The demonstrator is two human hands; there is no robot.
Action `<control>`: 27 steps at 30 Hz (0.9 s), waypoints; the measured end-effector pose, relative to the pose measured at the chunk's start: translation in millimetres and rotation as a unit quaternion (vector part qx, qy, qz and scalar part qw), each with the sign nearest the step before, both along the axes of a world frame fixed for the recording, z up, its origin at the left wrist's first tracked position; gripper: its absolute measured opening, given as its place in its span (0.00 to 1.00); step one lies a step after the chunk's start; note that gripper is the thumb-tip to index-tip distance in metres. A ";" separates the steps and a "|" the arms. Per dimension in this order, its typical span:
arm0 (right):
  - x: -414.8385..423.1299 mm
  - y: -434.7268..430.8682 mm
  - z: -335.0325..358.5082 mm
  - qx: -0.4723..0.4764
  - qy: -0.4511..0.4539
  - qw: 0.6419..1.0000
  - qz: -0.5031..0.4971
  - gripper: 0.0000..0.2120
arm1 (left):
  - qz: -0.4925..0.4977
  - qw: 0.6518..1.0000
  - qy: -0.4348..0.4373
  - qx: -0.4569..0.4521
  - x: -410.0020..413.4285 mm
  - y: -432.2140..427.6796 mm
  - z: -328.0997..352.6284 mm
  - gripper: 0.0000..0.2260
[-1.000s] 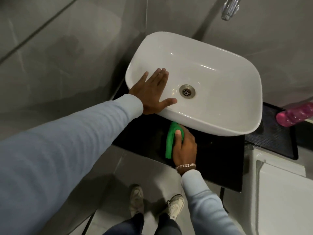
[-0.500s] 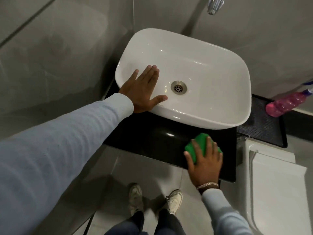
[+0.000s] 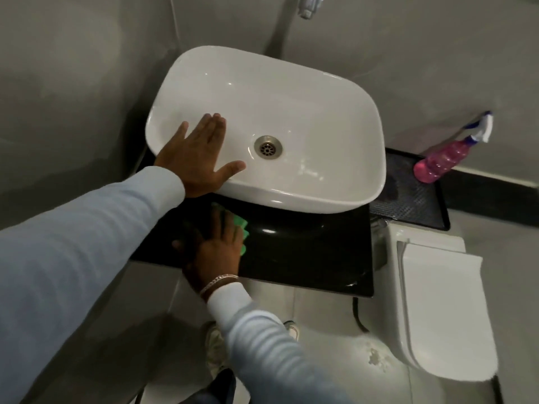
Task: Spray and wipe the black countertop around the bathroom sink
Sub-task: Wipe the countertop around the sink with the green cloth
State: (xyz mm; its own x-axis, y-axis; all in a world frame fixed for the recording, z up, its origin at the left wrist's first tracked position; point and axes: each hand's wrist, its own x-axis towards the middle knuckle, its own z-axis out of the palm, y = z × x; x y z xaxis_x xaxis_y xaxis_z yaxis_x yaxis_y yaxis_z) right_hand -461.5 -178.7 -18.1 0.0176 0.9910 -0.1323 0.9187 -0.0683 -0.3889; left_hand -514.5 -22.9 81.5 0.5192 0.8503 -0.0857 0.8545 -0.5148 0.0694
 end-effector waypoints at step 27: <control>313.1 -134.3 24.9 -0.027 0.519 0.730 -0.444 0.36 | 0.054 0.892 -0.280 -0.351 199.6 -234.5 -42.9 0.24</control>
State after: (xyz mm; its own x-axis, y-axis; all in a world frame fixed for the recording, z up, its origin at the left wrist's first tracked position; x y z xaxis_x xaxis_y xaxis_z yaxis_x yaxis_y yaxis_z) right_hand -148.4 -313.1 6.9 0.5125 0.6425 -0.5697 -0.2845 -0.4989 -0.8186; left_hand -314.9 -257.4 38.6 0.5663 0.7362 -0.3706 0.6272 -0.0931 0.7733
